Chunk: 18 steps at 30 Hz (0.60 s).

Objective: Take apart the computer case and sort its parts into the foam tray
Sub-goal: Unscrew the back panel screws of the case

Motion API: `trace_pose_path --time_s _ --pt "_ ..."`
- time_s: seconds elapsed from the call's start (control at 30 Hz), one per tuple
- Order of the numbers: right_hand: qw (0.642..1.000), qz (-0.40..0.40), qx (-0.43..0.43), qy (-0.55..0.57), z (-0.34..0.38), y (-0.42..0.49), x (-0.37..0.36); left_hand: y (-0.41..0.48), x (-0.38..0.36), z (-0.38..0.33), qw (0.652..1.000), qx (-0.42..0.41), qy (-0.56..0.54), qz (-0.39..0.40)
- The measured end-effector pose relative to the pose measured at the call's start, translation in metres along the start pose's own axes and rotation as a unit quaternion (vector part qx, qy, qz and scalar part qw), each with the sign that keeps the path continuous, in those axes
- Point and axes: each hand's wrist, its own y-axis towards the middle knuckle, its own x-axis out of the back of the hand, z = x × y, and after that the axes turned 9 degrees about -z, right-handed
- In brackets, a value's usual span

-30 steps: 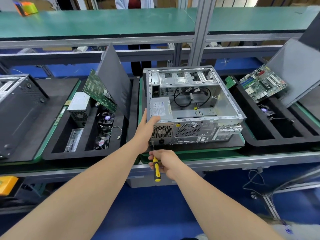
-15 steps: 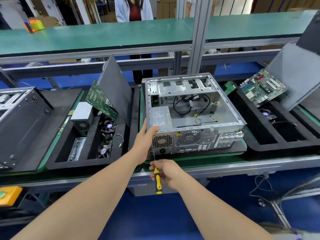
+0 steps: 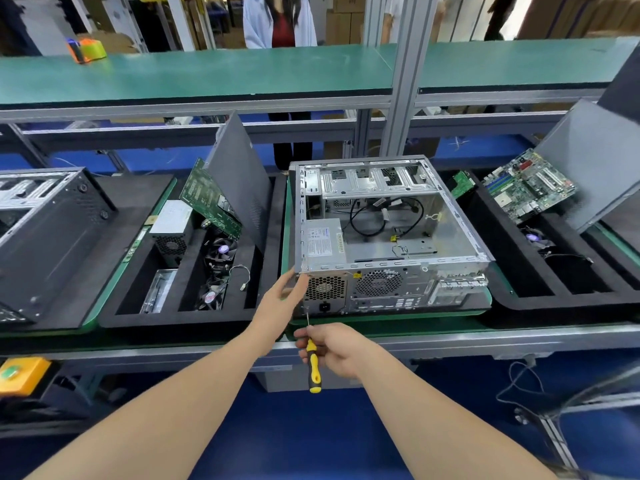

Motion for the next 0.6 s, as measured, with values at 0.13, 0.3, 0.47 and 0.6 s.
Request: trace_pose_path --time_s 0.13,0.3,0.47,0.6 --pt "1.0 0.01 0.008 0.003 -0.001 -0.002 0.002 -0.011 0.006 0.039 0.997 0.053 0.037 -0.036" --pt "0.999 -0.011 0.013 -0.031 0.001 -0.001 0.0 -0.013 -0.012 0.04 0.991 0.131 -0.019 -0.011" --pt "0.998 -0.04 0.019 -0.044 0.0 0.004 -0.002 -0.003 -0.022 0.037 0.978 0.185 -0.09 -0.036" --pt "0.994 -0.086 0.025 -0.061 -0.001 0.012 -0.005 0.002 -0.023 0.039 0.972 0.203 -0.115 -0.032"
